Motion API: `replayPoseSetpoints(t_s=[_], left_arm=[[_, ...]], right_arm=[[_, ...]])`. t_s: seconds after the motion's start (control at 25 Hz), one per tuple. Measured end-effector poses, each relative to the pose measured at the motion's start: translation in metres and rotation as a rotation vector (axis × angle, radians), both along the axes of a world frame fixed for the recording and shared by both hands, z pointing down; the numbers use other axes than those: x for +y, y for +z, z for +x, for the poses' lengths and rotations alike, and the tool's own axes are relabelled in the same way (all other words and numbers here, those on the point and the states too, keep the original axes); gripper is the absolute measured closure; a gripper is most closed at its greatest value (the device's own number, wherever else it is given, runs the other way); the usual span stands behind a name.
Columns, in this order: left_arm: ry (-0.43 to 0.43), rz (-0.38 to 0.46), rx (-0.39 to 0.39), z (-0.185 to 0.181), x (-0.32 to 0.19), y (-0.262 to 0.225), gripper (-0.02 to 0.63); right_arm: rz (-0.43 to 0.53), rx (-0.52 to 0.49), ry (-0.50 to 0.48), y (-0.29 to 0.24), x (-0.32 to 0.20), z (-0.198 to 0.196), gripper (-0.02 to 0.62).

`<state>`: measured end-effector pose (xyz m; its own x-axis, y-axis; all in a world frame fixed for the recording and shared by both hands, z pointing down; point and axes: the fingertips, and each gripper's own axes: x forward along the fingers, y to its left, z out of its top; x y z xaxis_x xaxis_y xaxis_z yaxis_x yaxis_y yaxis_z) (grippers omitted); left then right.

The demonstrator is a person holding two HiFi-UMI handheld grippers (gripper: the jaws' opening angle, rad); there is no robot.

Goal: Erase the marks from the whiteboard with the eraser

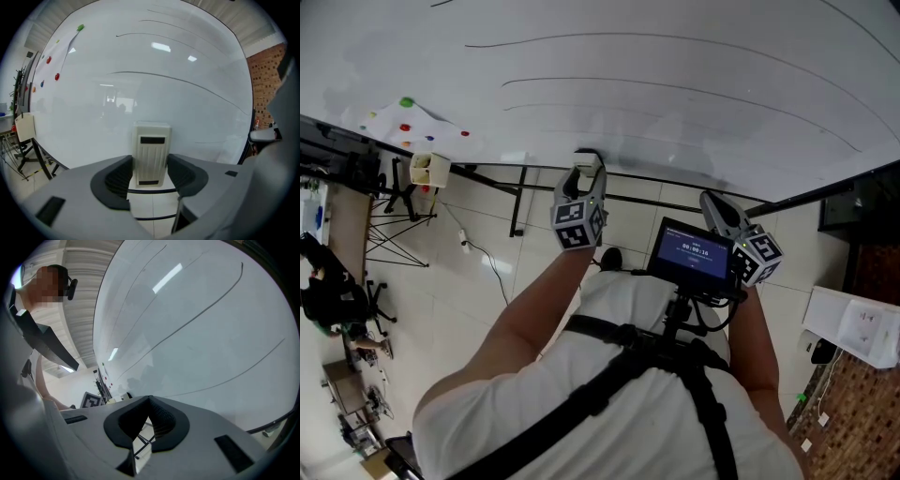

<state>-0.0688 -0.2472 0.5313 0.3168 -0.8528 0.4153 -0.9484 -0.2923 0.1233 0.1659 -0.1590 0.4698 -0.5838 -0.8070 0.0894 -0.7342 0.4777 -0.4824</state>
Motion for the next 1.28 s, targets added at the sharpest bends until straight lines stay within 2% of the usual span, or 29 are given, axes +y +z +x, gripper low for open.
replayPoseSetpoints(t_s=[0.32, 0.6, 0.68, 0.84, 0.96, 1.08, 1.28], left_arm=[[-0.035, -0.003, 0.052, 0.026, -0.001, -0.004, 0.344], [0.025, -0.036, 0.102, 0.057, 0.006, -0.004, 0.344], [0.068, -0.028, 0.102, 0.072, 0.009, -0.007, 0.344], [0.267, 0.022, 0.058, 0.118, 0.023, -0.013, 0.342], [0.319, 0.065, 0.029, 0.13, 0.022, -0.012, 0.342], [0.295, 0.078, -0.005, 0.109, 0.015, -0.015, 0.342], [0.06, 0.039, -0.04, 0.034, -0.004, 0.001, 0.344]], right_arm=[[-0.01, 0.003, 0.005, 0.004, 0.001, -0.002, 0.58], [-0.012, 0.011, 0.022, 0.007, 0.003, 0.001, 0.58], [-0.011, 0.016, 0.021, 0.007, 0.003, 0.001, 0.58], [-0.017, 0.025, 0.023, 0.007, 0.004, 0.003, 0.58], [-0.014, 0.026, 0.028, 0.006, 0.004, 0.007, 0.58], [-0.013, 0.024, 0.036, 0.001, 0.002, 0.011, 0.58], [-0.009, 0.012, 0.032, 0.008, 0.007, 0.022, 0.58]])
